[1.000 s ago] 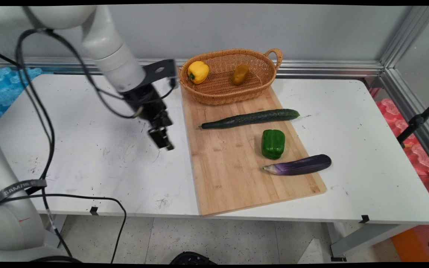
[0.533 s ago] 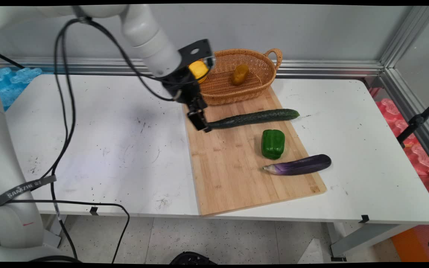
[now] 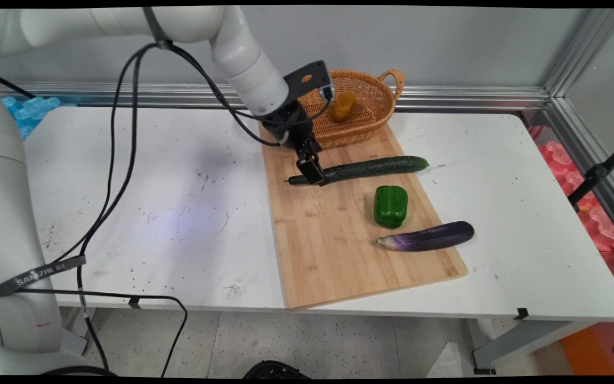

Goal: Pick up the cucumber from the cutting board

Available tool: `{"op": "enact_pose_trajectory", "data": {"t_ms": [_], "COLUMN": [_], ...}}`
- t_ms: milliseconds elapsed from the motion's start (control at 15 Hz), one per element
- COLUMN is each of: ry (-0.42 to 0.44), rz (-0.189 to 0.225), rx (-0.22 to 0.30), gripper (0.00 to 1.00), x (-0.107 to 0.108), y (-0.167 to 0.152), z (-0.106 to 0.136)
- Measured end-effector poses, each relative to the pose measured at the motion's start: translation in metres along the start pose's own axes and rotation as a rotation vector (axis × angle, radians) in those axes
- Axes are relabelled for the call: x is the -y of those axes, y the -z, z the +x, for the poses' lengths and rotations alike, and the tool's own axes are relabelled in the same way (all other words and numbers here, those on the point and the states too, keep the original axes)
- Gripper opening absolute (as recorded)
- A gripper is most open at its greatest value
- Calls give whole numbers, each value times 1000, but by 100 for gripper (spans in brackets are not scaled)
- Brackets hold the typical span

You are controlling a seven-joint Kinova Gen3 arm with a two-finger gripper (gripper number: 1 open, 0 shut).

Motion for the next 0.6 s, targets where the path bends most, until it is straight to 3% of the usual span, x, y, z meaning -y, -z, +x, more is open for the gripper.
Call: {"op": "enact_pose_trajectory", "data": {"t_ms": [600], "ry": [24], "rz": [2], "rx": [-14], "gripper": [100], "x": [13], "y": [-50], "z": [-6]}}
